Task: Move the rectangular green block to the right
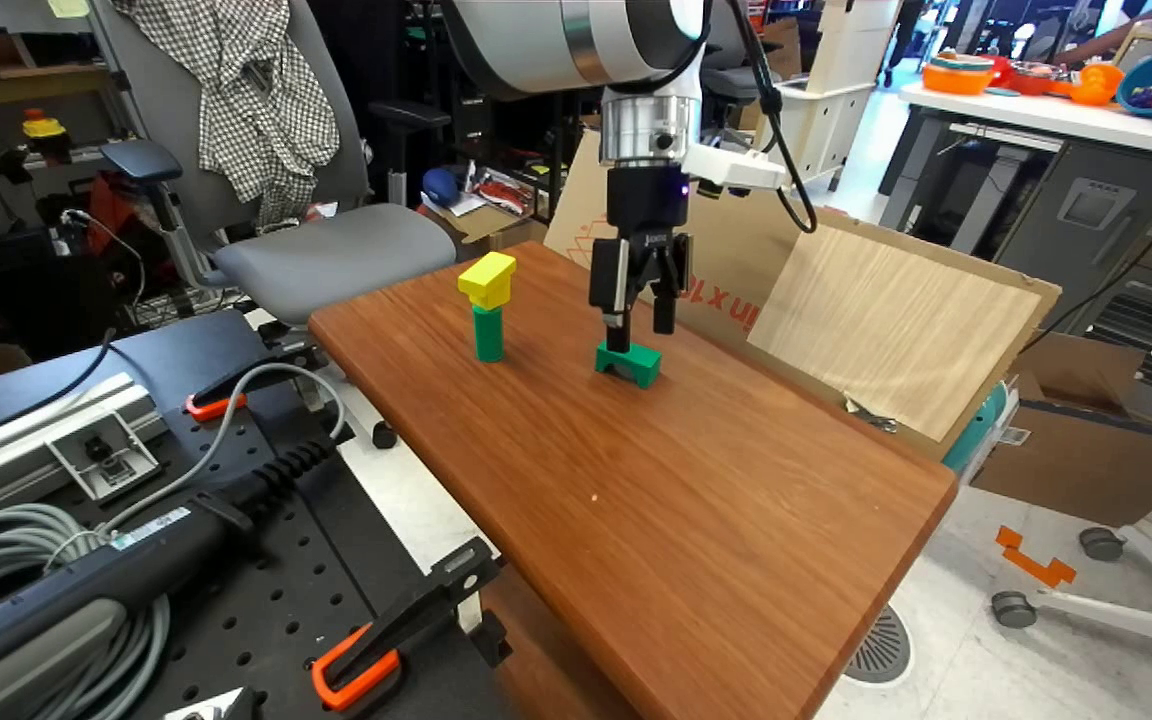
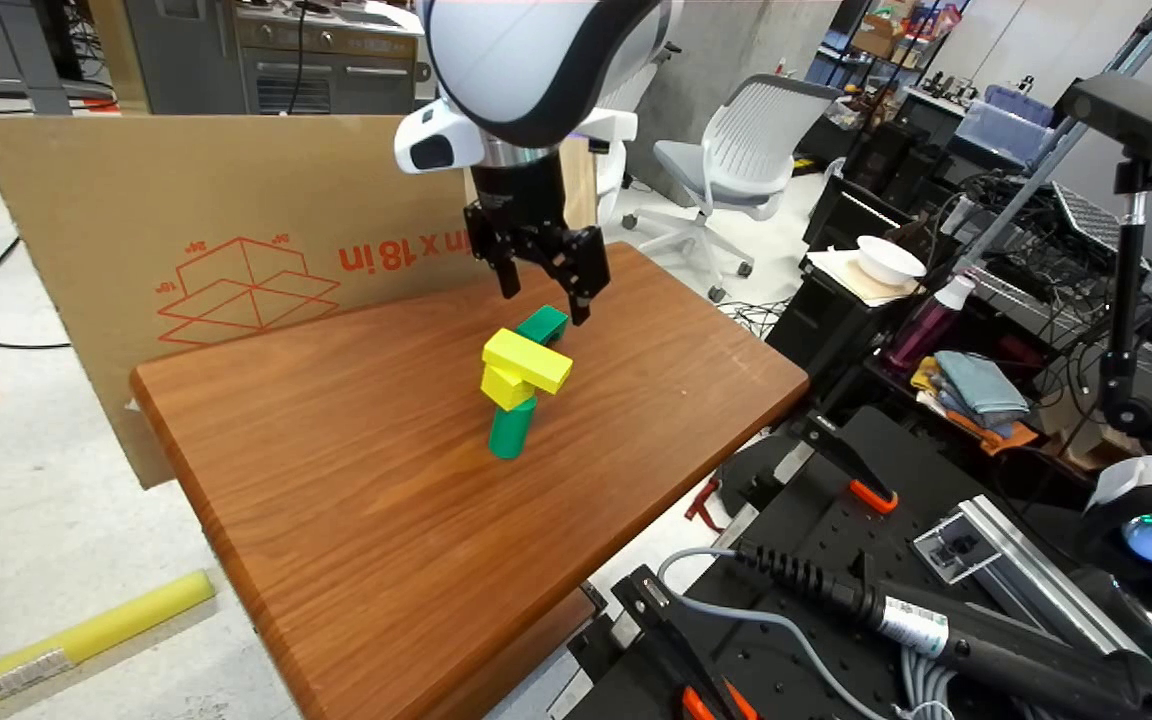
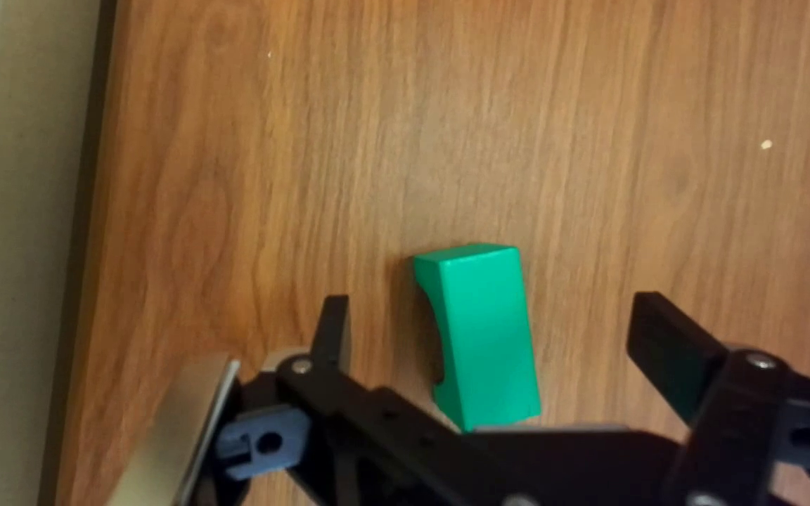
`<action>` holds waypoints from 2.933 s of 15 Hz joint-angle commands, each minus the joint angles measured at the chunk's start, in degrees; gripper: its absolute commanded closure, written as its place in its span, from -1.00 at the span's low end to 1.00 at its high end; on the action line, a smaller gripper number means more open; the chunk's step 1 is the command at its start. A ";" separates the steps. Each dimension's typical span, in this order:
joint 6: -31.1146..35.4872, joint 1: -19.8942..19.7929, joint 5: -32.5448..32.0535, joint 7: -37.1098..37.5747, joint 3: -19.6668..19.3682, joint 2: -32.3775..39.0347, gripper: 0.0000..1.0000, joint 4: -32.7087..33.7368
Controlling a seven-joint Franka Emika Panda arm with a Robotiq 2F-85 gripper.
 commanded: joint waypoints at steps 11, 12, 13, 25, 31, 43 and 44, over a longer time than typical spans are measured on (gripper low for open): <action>4.35 -0.75 0.00 1.08 0.26 -0.57 -1.00 -1.30; 5.89 -0.99 0.42 1.92 0.35 -0.74 -1.00 -1.85; 7.05 -1.24 0.87 2.52 0.50 -0.91 -1.00 -2.48; 7.23 -3.11 1.53 4.96 0.21 -1.16 -1.00 -4.93; 13.26 -1.88 0.75 8.69 0.92 -3.06 -1.00 -8.17; 13.22 -1.44 1.12 14.27 1.09 -4.44 0.79 -10.00; 12.82 -1.36 1.12 15.05 0.82 -5.11 0.82 -10.32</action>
